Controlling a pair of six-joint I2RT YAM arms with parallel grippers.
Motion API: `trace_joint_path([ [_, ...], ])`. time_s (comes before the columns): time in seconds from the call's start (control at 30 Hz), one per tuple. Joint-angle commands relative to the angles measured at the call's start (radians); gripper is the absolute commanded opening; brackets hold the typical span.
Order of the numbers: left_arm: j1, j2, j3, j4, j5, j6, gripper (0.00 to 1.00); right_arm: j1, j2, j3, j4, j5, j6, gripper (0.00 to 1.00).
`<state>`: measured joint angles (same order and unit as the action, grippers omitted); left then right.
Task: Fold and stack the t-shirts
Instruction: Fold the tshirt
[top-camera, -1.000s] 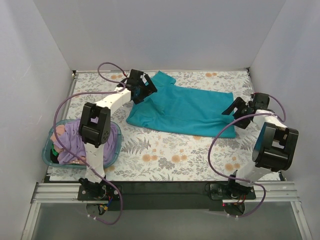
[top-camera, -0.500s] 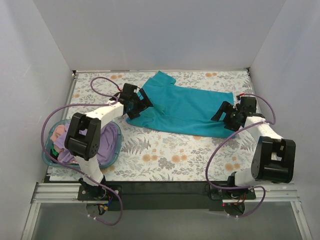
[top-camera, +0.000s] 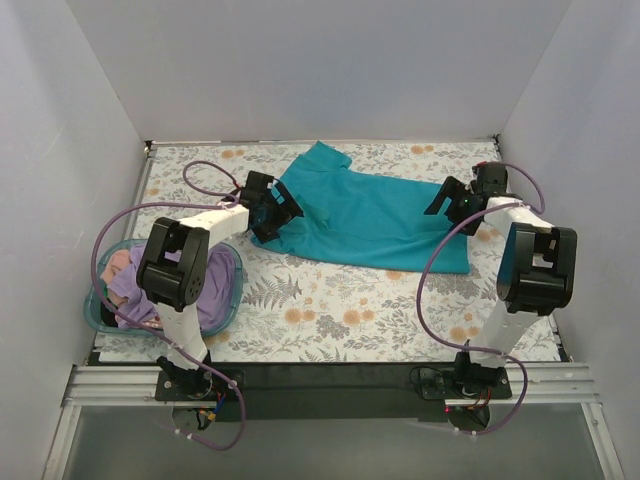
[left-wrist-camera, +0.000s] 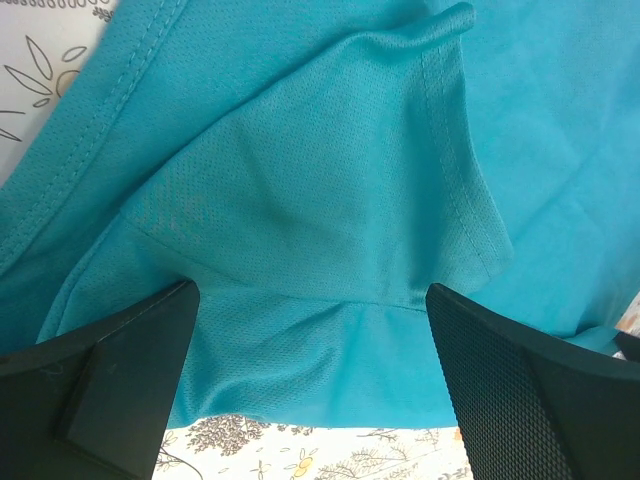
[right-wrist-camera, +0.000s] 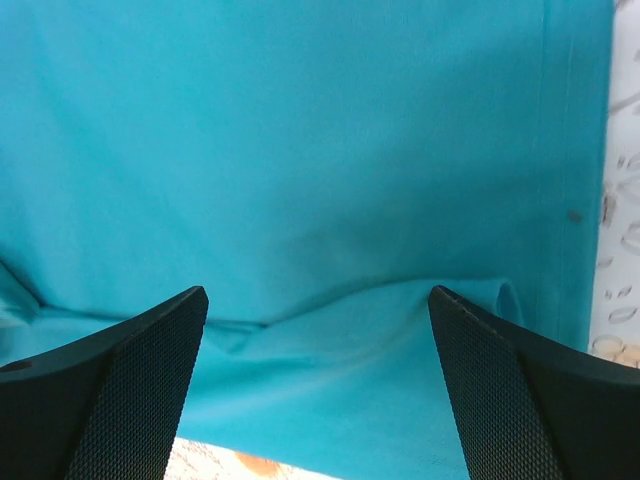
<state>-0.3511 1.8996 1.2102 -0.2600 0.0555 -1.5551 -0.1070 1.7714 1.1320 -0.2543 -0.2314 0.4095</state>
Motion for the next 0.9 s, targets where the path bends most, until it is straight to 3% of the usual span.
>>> trace_joint_path([
  [0.0, 0.014, -0.004, -0.023, -0.030, -0.043, 0.001, 0.98, -0.016, 0.039, 0.072, 0.020, 0.011, 0.020, 0.97],
  [0.13, 0.017, -0.013, -0.020, -0.039, -0.040, 0.006, 0.98, -0.017, 0.005, 0.077, -0.028, -0.014, 0.003, 0.96],
  [0.4, 0.017, -0.031, 0.015, -0.025, 0.004, -0.011, 0.98, -0.016, -0.277, -0.154, -0.030, 0.073, -0.026, 0.98],
  [0.5, 0.017, -0.036, 0.028, -0.012, 0.013, -0.019, 0.98, -0.013, -0.303, -0.224, -0.023, 0.050, -0.035, 0.98],
  [0.73, 0.017, 0.021, 0.091, -0.004, 0.023, -0.011, 0.98, 0.013, -0.166, -0.190, 0.004, -0.026, -0.066, 0.98],
  [0.87, 0.017, 0.032, 0.043, -0.025, 0.004, -0.028, 0.98, 0.015, -0.116, -0.228, -0.005, 0.000, -0.040, 0.97],
])
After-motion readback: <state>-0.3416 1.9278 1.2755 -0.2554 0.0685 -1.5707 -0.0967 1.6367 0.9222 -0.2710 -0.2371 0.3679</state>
